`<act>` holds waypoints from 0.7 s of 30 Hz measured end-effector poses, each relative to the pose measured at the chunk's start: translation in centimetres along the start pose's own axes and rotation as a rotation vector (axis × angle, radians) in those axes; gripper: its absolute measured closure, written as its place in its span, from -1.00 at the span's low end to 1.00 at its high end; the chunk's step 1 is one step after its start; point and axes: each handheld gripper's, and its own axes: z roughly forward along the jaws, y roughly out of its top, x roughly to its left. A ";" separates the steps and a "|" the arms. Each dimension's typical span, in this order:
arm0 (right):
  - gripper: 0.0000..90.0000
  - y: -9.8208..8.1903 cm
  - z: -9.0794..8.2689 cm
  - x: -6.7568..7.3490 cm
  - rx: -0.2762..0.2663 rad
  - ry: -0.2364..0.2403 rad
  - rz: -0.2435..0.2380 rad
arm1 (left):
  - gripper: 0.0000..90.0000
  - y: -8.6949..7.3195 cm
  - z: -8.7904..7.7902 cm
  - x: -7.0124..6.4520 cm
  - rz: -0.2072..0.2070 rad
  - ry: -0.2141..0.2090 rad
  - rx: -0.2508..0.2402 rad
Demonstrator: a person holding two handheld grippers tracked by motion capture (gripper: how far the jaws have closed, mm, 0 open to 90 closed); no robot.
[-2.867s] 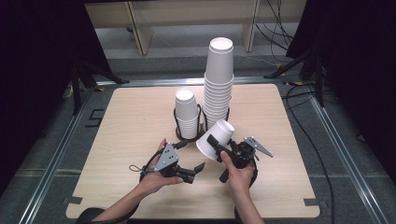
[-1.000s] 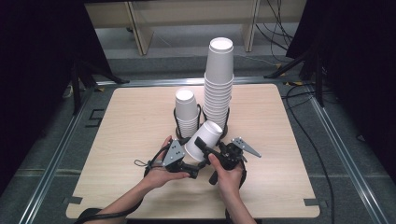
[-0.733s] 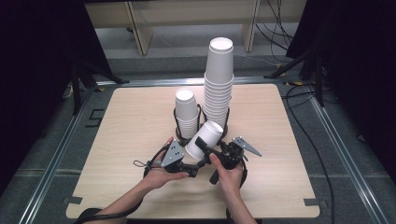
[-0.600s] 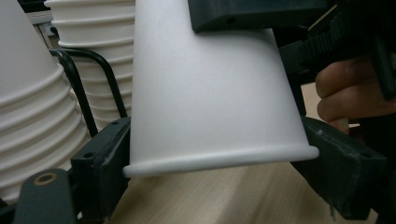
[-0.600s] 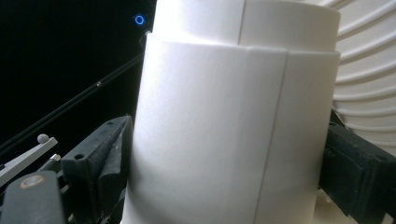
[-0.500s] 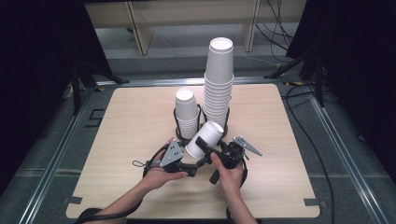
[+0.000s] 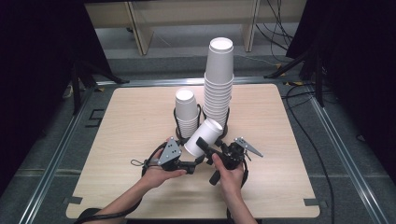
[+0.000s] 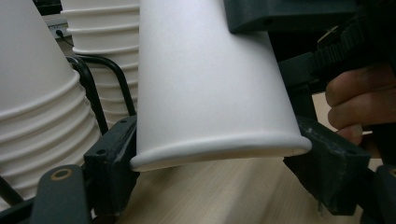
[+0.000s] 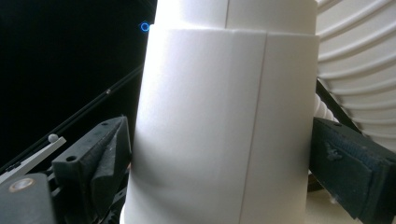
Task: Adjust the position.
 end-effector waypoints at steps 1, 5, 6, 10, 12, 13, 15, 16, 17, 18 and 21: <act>-0.80 0.0 -0.1 0.0 0.001 0.002 0.003 | -0.52 0.0 0.0 0.0 0.004 0.006 -0.001; -0.75 -0.1 -0.5 -0.1 -0.010 0.004 -0.017 | -0.51 0.2 -0.3 0.8 -0.002 0.022 -0.021; -0.75 -0.1 -0.6 -0.1 -0.006 -0.006 -0.015 | -0.51 0.3 -0.6 0.9 -0.001 0.018 -0.007; -0.74 0.0 -1.2 -0.2 -0.005 0.006 -0.031 | -0.52 0.4 -0.8 1.2 -0.001 0.005 -0.009; -0.68 0.1 -1.4 -0.2 -0.006 -0.002 -0.045 | -0.52 0.5 -1.1 1.4 0.009 -0.002 0.012; -0.68 0.2 -1.6 -0.2 -0.013 -0.001 -0.079 | -0.52 0.5 -1.1 1.5 0.008 -0.004 0.011; -0.68 0.3 -1.7 -0.1 -0.012 -0.003 -0.076 | -0.53 0.5 -1.2 1.5 0.007 -0.010 0.007; -0.67 0.4 -2.2 -0.2 -0.005 -0.010 -0.108 | -0.53 0.6 -1.4 1.7 0.012 -0.017 0.013; -0.67 0.5 -2.3 -0.2 -0.002 -0.013 -0.110 | -0.53 0.5 -1.4 1.8 0.013 -0.029 0.005; -0.67 0.5 -2.3 -0.2 -0.002 -0.013 -0.110 | -0.53 0.5 -1.4 1.8 0.013 -0.029 0.005; -0.66 0.7 -2.9 -0.5 0.001 -0.031 -0.153 | -0.53 0.6 -1.9 1.9 0.028 -0.032 0.026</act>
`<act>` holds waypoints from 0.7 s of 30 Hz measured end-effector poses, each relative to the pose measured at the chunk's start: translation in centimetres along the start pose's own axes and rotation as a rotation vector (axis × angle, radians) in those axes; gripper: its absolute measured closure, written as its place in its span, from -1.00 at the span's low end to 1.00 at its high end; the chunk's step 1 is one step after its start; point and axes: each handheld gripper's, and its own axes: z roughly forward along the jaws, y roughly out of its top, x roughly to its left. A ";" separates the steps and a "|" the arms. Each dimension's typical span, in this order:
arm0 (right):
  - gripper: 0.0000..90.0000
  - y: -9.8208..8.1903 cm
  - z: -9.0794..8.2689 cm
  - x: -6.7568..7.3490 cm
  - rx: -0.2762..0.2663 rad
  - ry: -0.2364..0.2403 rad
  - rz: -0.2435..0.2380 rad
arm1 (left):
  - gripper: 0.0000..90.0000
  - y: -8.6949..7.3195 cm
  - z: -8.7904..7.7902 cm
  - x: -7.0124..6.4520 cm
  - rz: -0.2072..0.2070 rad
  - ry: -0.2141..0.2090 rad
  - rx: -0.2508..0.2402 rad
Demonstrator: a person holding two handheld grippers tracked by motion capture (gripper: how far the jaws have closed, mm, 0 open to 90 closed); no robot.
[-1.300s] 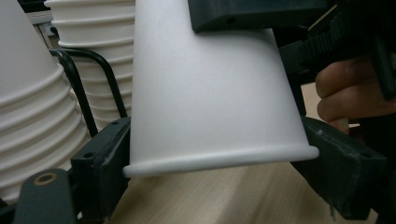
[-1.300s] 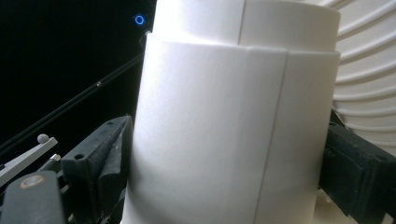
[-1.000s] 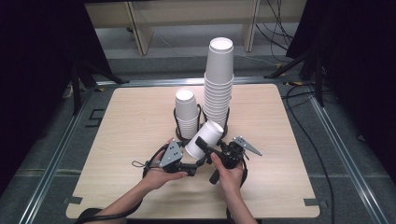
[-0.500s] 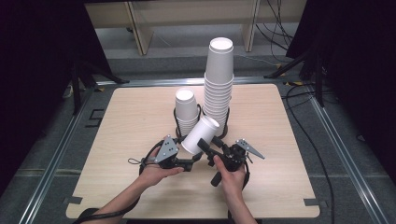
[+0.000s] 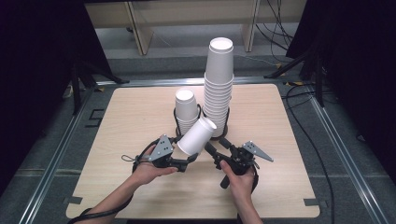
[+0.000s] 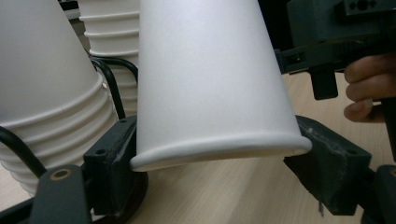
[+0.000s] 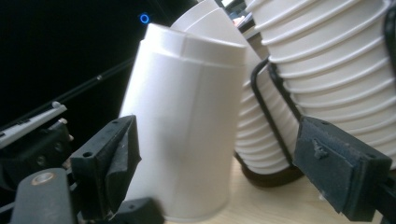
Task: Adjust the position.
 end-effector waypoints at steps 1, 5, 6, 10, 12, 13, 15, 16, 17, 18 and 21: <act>-0.62 0.1 -0.3 -0.1 0.013 -0.012 -0.036 | -0.53 0.1 -0.2 0.1 0.005 -0.007 0.002; -0.54 0.3 -1.0 -0.4 0.034 -0.042 -0.101 | -0.53 0.5 -0.9 0.6 0.026 -0.037 0.029; -0.54 0.4 -1.1 -0.6 0.034 -0.038 -0.119 | -0.53 0.6 -1.0 0.7 0.032 -0.040 0.035; -0.58 0.7 -1.7 -0.7 0.068 -0.036 -0.203 | -0.53 0.9 -1.4 1.1 0.049 -0.040 0.051; -0.59 0.8 -1.8 -0.7 0.076 -0.038 -0.228 | -0.53 1.1 -1.5 1.4 0.049 -0.035 0.057; -0.60 0.8 -1.9 -0.8 0.090 -0.037 -0.250 | -0.53 1.2 -1.5 1.5 0.051 -0.035 0.055; -0.62 0.9 -2.0 -1.0 0.085 -0.029 -0.263 | -0.54 1.5 -1.7 1.7 0.065 -0.038 0.075; -0.63 1.0 -2.3 -0.9 0.103 -0.045 -0.262 | -0.55 1.6 -1.8 1.8 0.069 -0.043 0.085; -0.63 1.1 -2.3 -1.1 0.096 -0.054 -0.289 | -0.55 1.7 -1.8 1.8 0.063 -0.054 0.089; -0.63 1.1 -2.3 -1.1 0.096 -0.054 -0.289 | -0.55 1.7 -1.8 1.8 0.063 -0.054 0.089; -0.64 1.4 -2.9 -1.3 0.099 -0.053 -0.287 | -0.56 2.2 -2.0 2.2 0.098 -0.082 0.132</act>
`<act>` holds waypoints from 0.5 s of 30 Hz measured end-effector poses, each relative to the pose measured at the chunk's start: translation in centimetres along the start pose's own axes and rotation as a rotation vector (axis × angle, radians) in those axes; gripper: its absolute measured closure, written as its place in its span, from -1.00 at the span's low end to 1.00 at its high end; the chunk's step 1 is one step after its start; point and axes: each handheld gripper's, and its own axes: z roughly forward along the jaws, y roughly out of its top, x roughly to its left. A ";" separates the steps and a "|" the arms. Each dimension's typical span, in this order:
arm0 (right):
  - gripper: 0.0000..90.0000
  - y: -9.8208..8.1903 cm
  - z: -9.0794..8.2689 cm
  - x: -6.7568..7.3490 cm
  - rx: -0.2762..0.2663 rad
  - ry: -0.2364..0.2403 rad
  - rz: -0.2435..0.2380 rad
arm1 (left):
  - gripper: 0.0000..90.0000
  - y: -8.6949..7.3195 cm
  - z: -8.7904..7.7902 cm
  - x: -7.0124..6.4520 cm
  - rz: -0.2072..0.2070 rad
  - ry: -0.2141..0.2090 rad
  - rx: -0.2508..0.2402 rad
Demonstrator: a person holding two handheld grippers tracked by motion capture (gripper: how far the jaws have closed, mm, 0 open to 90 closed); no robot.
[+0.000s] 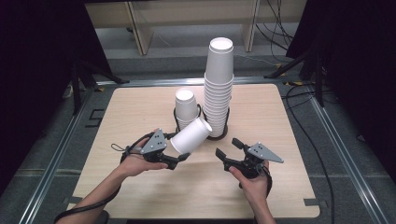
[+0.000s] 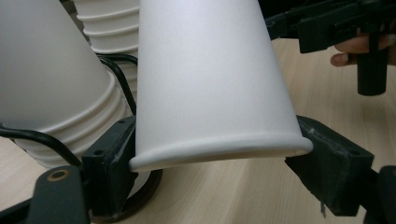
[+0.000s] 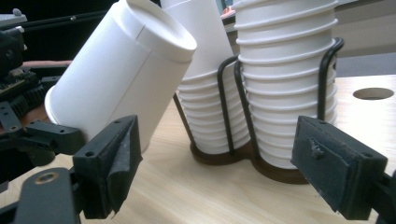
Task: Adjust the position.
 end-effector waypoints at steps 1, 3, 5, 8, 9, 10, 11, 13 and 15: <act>-0.64 0.0 0.0 -0.1 -0.009 0.002 -0.002 | -0.56 0.1 0.0 0.1 0.004 -0.010 0.003; -0.64 0.0 -0.3 -0.3 0.011 0.000 -0.006 | -0.56 0.2 -0.1 0.3 0.021 -0.025 0.024; -0.64 0.0 -0.3 -0.5 0.007 0.011 -0.015 | -0.56 0.3 -0.1 0.6 0.019 -0.033 0.036; -0.64 0.1 -0.5 -0.5 0.016 0.027 -0.012 | -0.56 0.2 0.0 0.9 0.024 -0.044 0.068; -0.64 0.1 -0.6 -0.6 0.036 0.023 -0.020 | -0.56 0.2 0.0 0.9 0.025 -0.048 0.073; -0.64 0.1 -0.7 -0.6 0.041 0.035 -0.024 | -0.56 0.2 0.0 1.0 0.043 -0.053 0.084; -0.63 0.2 -1.0 -0.6 0.066 0.006 -0.049 | -0.56 0.3 0.0 1.1 0.048 -0.056 0.088; -0.63 0.2 -1.1 -0.8 0.056 0.026 -0.059 | -0.56 0.4 0.0 1.2 0.072 -0.071 0.110; -0.63 0.2 -1.2 -0.8 0.057 0.027 -0.065 | -0.56 0.5 0.1 1.2 0.072 -0.080 0.115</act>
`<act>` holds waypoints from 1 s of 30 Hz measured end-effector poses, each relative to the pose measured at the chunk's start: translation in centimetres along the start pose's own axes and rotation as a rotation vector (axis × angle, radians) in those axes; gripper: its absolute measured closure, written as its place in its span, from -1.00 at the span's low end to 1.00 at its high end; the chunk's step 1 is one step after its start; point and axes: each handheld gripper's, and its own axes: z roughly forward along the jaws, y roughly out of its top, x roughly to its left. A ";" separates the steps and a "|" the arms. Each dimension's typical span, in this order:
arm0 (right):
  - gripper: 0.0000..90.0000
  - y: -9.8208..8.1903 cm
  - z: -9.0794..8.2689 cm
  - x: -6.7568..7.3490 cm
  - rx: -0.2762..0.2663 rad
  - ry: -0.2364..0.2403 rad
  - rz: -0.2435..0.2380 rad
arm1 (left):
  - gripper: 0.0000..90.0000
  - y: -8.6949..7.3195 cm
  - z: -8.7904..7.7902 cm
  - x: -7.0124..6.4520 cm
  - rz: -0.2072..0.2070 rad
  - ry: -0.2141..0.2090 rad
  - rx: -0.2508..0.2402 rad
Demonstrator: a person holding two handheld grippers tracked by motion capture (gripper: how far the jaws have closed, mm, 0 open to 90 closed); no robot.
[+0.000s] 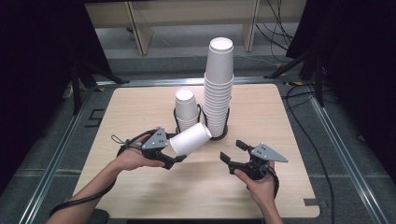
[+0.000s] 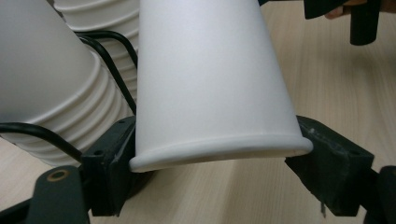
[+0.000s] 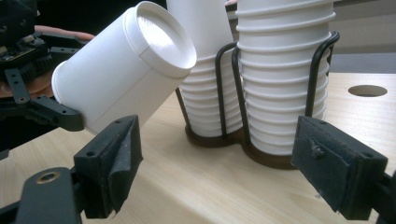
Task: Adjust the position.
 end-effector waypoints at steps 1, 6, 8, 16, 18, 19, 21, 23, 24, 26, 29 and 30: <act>-0.63 0.1 -0.2 -0.1 0.013 -0.011 -0.019 | -0.56 0.1 0.0 0.1 0.020 -0.011 0.022; -0.63 0.0 -0.2 -0.3 0.034 0.018 -0.058 | -0.56 0.6 0.2 0.2 0.039 -0.051 0.070; -0.63 0.0 -0.1 -0.3 0.067 0.045 -0.077 | -0.55 0.7 0.3 0.3 0.056 -0.068 0.094; -0.64 0.5 0.2 -0.5 0.138 0.085 -0.168 | -0.56 0.8 0.2 0.6 0.094 -0.094 0.142; -0.64 0.8 0.2 -0.6 0.165 0.094 -0.206 | -0.56 0.7 0.2 0.6 0.093 -0.100 0.147; -0.64 0.8 0.2 -0.6 0.171 0.092 -0.200 | -0.56 0.8 0.2 0.7 0.096 -0.098 0.156; -0.64 1.2 0.1 -0.7 0.195 0.096 -0.237 | -0.56 0.8 0.2 0.7 0.101 -0.105 0.164; -0.64 1.3 0.3 -0.8 0.190 0.101 -0.254 | -0.55 0.8 0.3 0.7 0.099 -0.110 0.165; -0.64 1.7 0.3 -1.0 0.221 0.108 -0.280 | -0.55 0.9 0.3 0.7 0.122 -0.125 0.190; -0.64 1.9 0.4 -1.0 0.243 0.120 -0.283 | -0.56 0.9 0.4 0.7 0.125 -0.129 0.202; -0.65 2.2 0.6 -1.0 0.279 0.135 -0.319 | -0.56 1.1 0.4 0.8 0.152 -0.139 0.245; -0.65 2.4 0.7 -1.0 0.287 0.141 -0.338 | -0.56 1.2 0.5 0.8 0.140 -0.151 0.252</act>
